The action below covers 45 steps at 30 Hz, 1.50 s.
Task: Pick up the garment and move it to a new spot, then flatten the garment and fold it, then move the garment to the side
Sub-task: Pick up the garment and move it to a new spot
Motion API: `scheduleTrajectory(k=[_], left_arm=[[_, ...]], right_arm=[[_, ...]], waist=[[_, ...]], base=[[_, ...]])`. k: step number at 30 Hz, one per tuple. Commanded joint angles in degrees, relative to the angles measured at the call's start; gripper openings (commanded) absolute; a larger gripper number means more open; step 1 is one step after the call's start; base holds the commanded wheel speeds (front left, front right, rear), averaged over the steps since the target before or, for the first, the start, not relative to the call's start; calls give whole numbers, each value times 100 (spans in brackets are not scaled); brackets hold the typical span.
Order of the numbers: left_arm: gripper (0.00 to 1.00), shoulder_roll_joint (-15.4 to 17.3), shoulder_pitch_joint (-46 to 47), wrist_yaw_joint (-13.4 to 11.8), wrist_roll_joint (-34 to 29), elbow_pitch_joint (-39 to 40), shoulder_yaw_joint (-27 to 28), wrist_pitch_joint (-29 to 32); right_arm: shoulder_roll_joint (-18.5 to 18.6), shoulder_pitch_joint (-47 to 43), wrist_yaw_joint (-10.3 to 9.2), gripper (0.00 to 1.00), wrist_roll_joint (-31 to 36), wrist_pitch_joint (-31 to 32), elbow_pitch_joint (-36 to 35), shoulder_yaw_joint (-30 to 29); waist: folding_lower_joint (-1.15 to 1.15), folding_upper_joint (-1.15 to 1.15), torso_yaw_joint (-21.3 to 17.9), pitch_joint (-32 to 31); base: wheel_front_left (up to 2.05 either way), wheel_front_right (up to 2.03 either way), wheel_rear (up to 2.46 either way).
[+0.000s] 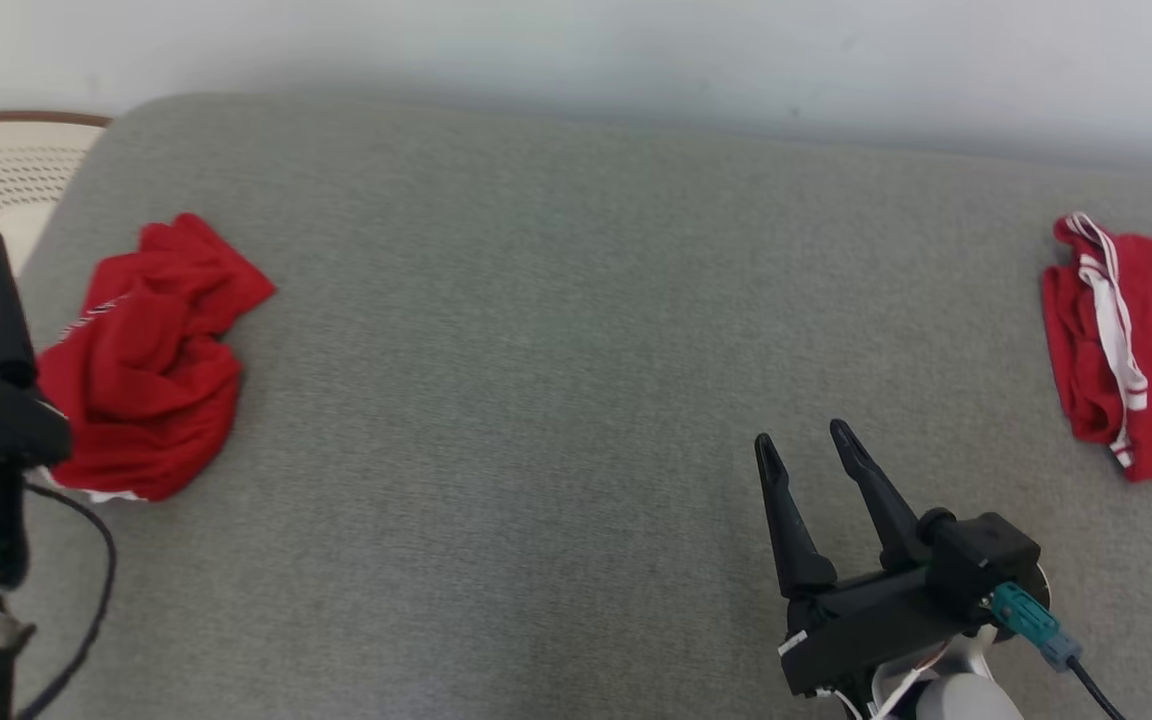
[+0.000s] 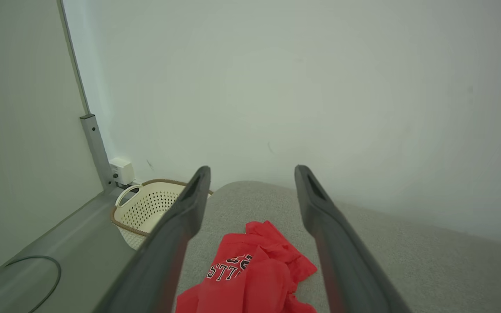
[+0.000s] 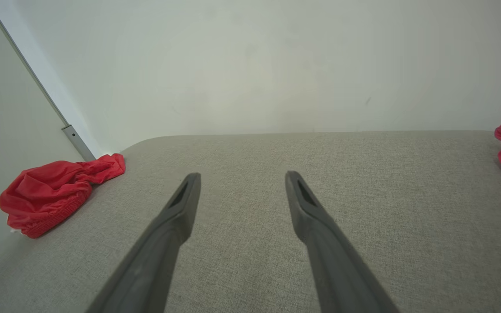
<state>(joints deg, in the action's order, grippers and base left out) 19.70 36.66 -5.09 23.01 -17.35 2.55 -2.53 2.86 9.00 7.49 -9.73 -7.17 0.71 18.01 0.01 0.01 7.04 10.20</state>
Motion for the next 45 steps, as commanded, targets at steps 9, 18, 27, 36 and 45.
scheduleTrajectory(k=[9, 18, 27, 36, 45], left_arm=[[100, 422, 800, 89, -133, -970, -127, 317], [100, 809, 1028, 89, -312, -1985, -358, 1049], [100, 860, 1117, 166, -99, -2762, -506, 2404], [0, 916, 1006, 105, -140, -2757, -601, 2483], [0, 818, 1059, 199, -151, -2392, -643, 1689]], right_arm=[[4, 389, 1, 100, -85, -164, 95, 151], [3, 506, 1, 100, -197, -322, 278, 265], [4, 544, 1, 100, -186, -362, 386, 230], [3, 456, 1, 100, -196, -347, 433, 217], [3, 293, 1, 100, -220, -313, 476, 138]], waist=[[-1, -1, -892, 866], [-1, -1, -1151, 917], [-1, -1, -1242, 866], [-1, -1, -1267, 739], [-1, -1, -1186, 483]], base=[[0, 0, 0], [0, 0, 0], [0, 0, 0], [0, 0, 0], [0, 0, 0]])
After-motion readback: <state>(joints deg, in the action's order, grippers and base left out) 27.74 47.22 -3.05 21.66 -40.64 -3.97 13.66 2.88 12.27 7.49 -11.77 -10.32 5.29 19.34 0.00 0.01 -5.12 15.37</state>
